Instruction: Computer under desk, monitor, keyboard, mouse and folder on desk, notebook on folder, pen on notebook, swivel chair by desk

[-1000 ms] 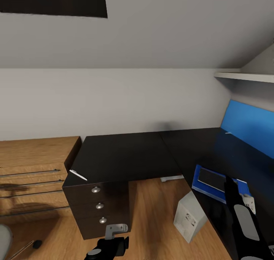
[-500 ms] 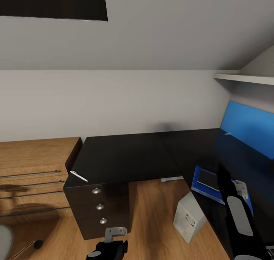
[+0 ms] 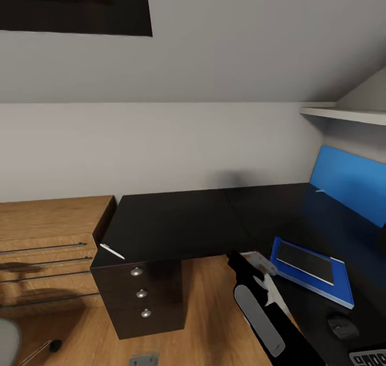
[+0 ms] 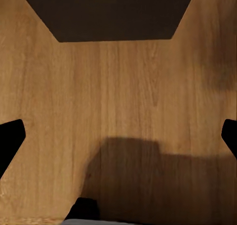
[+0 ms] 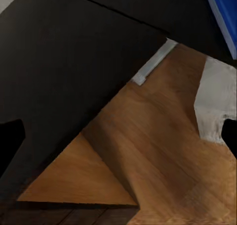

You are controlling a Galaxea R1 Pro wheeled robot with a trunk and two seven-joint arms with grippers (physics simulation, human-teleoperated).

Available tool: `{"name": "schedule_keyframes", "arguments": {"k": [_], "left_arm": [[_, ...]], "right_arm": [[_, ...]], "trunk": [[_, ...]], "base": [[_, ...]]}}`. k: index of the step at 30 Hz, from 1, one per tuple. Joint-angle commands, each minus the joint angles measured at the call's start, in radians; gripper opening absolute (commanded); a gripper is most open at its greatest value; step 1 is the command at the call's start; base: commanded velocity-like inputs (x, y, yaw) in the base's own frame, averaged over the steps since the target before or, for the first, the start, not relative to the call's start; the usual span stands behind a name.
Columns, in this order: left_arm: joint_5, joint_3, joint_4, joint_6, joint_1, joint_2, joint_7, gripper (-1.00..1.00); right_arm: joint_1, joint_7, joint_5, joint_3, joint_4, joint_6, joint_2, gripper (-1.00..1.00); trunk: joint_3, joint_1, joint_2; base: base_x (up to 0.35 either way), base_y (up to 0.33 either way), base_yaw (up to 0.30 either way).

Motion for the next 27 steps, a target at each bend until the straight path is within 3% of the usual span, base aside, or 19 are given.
{"name": "schedule_keyframes", "arguments": {"k": [1, 2, 3, 4, 6, 10, 17, 18, 20, 22, 24, 27], "left_arm": [[0.000, -0.003, 0.015, -0.005, -0.001, 0.000, 0.007, 1.00], [-0.003, -0.004, 0.037, -0.017, -0.001, -0.001, 0.007, 1.00], [-0.004, -0.004, 0.046, -0.021, -0.001, -0.001, 0.007, 1.00], [-0.007, -0.005, 0.069, -0.033, -0.001, -0.002, 0.006, 1.00], [-0.008, -0.006, 0.079, -0.037, -0.001, -0.002, 0.005, 1.00], [-0.008, -0.006, 0.084, -0.040, -0.001, -0.001, 0.005, 1.00], [-0.007, -0.004, 0.086, -0.062, -0.001, 0.001, 0.005, 1.00], [-0.007, -0.004, 0.086, -0.074, -0.001, 0.001, 0.005, 1.00], [-0.006, -0.004, 0.086, -0.094, -0.001, 0.002, 0.005, 1.00], [-0.006, -0.004, 0.086, -0.098, -0.001, 0.002, 0.005, 1.00], [-0.006, -0.001, 0.086, -0.100, -0.001, 0.002, 0.008, 1.00], [-0.005, 0.004, 0.087, -0.101, -0.001, 0.006, 0.009, 1.00]], "right_arm": [[-0.002, -0.035, 0.006, 0.033, -0.003, 0.009, 0.002, 1.00], [-0.002, -0.076, 0.021, 0.073, -0.005, 0.012, 0.006, 1.00], [-0.002, -0.091, 0.032, 0.087, -0.007, 0.012, 0.007, 1.00], [-0.002, -0.132, 0.083, 0.121, -0.022, 0.009, 0.011, 1.00], [-0.001, -0.142, 0.101, 0.104, -0.071, -0.017, 0.009, 1.00], [0.003, -0.146, 0.087, 0.085, -0.092, -0.095, -0.002, 1.00], [0.032, -0.147, 0.081, 0.106, -0.079, -0.139, -0.011, 1.00], [0.041, -0.147, 0.082, 0.122, -0.077, -0.141, -0.016, 1.00], [0.055, -0.143, 0.130, 0.214, -0.073, -0.146, -0.060, 1.00], [0.056, -0.142, 0.161, 0.241, -0.073, -0.145, -0.077, 1.00], [0.058, -0.138, 0.220, 0.276, -0.074, -0.145, -0.100, 1.00], [0.058, -0.137, 0.253, 0.292, -0.076, -0.147, -0.110, 1.00]], "trunk": [[0.002, -0.004, 0.007], [0.005, -0.008, 0.014], [0.008, -0.012, 0.021], [0.012, -0.015, 0.028], [0.018, -0.023, 0.042], [0.030, -0.038, 0.070], [0.052, -0.065, 0.119], [0.055, -0.069, 0.126], [0.062, -0.077, 0.140], [0.065, -0.081, 0.147], [0.065, -0.081, 0.147], [0.065, -0.081, 0.147]], "base": [[0.000, 0.000, 0.000], [0.000, 0.000, 0.000], [0.000, 0.000, 0.000], [0.000, 0.000, 0.000], [0.000, 0.000, 0.000], [0.000, 0.000, 0.000], [0.000, 0.000, 0.000], [0.000, 0.000, 0.000], [0.000, 0.000, 0.000], [0.000, 0.000, 0.000], [0.000, 0.000, 0.000], [0.000, 0.000, 0.000]]}}
